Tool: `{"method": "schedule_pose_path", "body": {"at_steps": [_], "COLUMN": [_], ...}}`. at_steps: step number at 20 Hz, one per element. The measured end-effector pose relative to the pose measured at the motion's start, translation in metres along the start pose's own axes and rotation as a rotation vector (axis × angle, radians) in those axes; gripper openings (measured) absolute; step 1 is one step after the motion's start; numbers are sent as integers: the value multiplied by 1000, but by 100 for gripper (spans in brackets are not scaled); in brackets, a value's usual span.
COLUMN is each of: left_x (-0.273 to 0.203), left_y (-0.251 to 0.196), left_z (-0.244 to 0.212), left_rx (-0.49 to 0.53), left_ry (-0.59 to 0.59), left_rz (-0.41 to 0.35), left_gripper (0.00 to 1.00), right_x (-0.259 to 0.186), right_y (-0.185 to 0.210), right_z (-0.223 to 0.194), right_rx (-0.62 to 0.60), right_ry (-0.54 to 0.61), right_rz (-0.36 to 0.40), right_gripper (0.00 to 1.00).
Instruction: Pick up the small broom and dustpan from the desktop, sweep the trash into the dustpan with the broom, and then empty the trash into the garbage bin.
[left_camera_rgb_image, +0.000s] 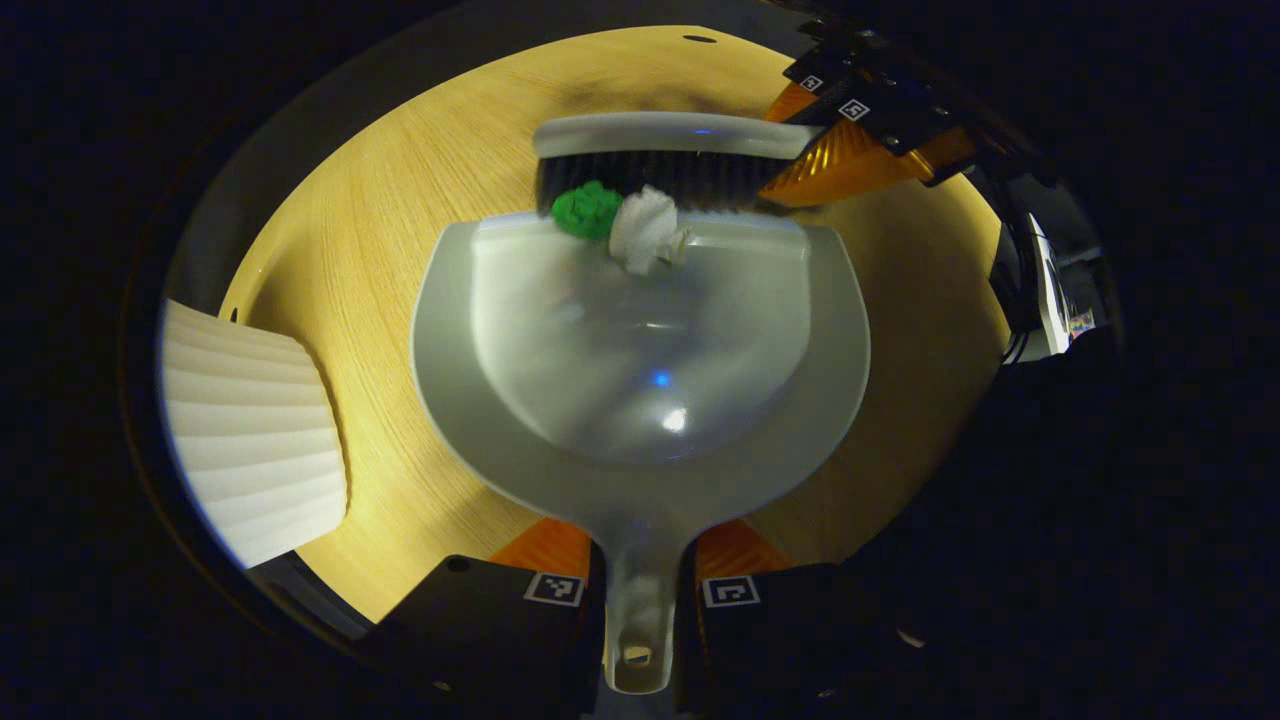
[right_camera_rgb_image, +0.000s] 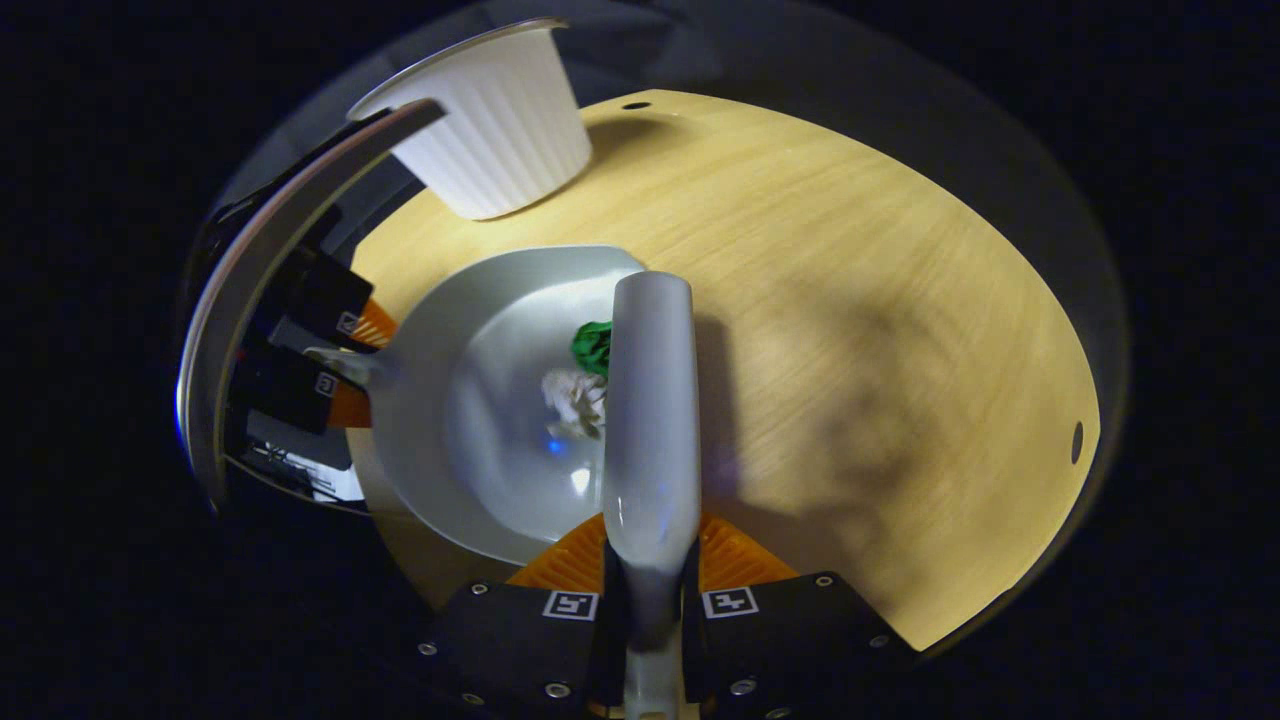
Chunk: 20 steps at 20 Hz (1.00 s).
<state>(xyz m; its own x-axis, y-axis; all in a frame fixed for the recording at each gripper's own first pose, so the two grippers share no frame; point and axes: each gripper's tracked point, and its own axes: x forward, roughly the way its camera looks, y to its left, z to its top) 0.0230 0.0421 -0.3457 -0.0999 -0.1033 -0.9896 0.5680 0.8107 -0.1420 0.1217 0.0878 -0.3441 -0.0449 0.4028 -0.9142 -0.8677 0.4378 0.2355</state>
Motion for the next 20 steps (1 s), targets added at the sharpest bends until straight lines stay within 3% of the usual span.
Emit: {"method": "schedule_pose_path", "body": {"at_steps": [3, 8, 11, 15, 20], "left_x": [4, 10, 11, 12, 13], "left_y": [-6, -28, -37, -50, -46], "left_z": [-1, -1, -4, -8, 17], "left_rx": [-47, -222, -330, -540, -710], "left_ry": [-21, -37, -31, 25, -7], "left_rz": [5, 21, 26, 14, 13], "left_gripper": [29, 28, 29, 29, 29], "right_x": [-1, -19, -26, -8, 3], "right_y": [-3, -59, -72, -54, -35], "right_z": [2, -26, -41, -68, -76], "right_rx": [15, 256, 387, 616, 746], "right_ry": [2, 1, 8, 41, 26], "right_rz": [-6, -152, -214, -261, -343], "right_gripper": [23, 23, 23, 23, 23]}}
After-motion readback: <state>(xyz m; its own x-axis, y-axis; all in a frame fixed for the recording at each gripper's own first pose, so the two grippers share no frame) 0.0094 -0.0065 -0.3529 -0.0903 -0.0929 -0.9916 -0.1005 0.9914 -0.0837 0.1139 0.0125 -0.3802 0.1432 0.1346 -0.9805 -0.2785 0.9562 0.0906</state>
